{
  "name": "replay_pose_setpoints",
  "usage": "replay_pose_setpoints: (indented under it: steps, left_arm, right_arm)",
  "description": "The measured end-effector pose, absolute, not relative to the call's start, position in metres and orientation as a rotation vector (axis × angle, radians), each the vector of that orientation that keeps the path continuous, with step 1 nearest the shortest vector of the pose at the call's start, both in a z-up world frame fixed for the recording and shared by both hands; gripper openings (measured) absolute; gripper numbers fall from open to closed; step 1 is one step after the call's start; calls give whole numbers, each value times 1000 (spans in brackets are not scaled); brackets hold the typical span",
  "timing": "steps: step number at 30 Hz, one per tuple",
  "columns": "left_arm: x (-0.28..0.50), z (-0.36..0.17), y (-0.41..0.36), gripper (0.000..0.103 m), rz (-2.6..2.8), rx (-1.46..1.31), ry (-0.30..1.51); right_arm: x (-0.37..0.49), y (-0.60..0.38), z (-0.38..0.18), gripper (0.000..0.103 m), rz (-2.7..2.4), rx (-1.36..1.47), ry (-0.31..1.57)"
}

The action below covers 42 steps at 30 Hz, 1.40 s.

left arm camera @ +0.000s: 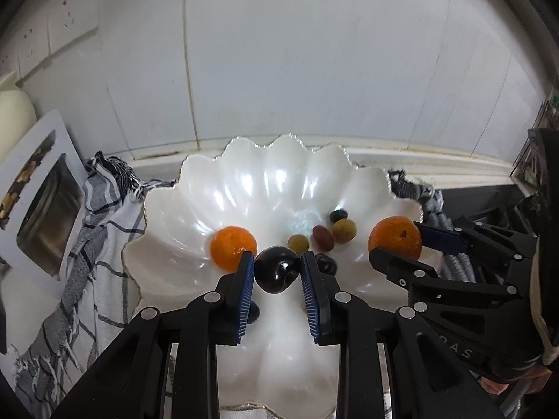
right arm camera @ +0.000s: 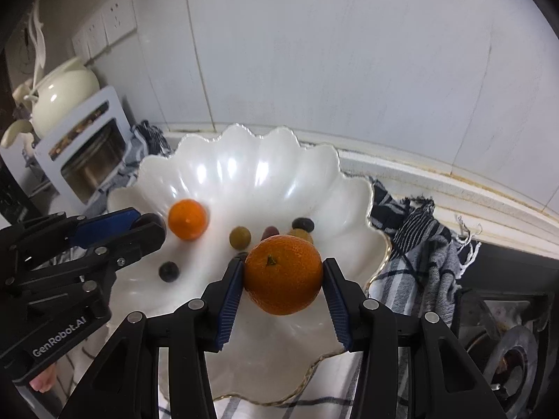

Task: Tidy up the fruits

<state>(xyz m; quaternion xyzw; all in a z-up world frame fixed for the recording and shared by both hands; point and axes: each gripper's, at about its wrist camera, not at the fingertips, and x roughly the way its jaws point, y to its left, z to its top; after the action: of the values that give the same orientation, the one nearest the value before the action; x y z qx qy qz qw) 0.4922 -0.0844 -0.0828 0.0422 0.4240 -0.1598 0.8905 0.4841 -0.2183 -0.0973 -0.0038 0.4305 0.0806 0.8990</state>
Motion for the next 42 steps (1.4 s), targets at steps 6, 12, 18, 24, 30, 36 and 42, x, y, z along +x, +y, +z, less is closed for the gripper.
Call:
replay_pose_setpoints:
  steps: [6, 12, 18, 24, 30, 36, 42]
  left_arm:
    - [498, -92, -84, 30, -324, 101, 916]
    - [485, -89, -78, 51, -293, 141, 891]
    - [468, -75, -63, 66, -232, 174, 837]
    - [435, -52, -49, 83, -184, 169, 758]
    - [392, -30, -46, 92, -133, 186, 681]
    - [342, -13, -44, 96, -102, 166, 637]
    - [282, -3, -43, 98, -90, 122, 604]
  right_arm:
    - [491, -220, -109, 48, 159, -13, 935]
    - [485, -218, -113, 55, 119, -46, 929]
    - [464, -215, -100, 58, 60, -56, 874]
    - [428, -216, -83, 67, 11, -39, 816]
    - [384, -219, -60, 80, -12, -29, 731]
    - [336, -225, -37, 83, -23, -20, 644]
    - [283, -228, -19, 83, -10, -31, 575]
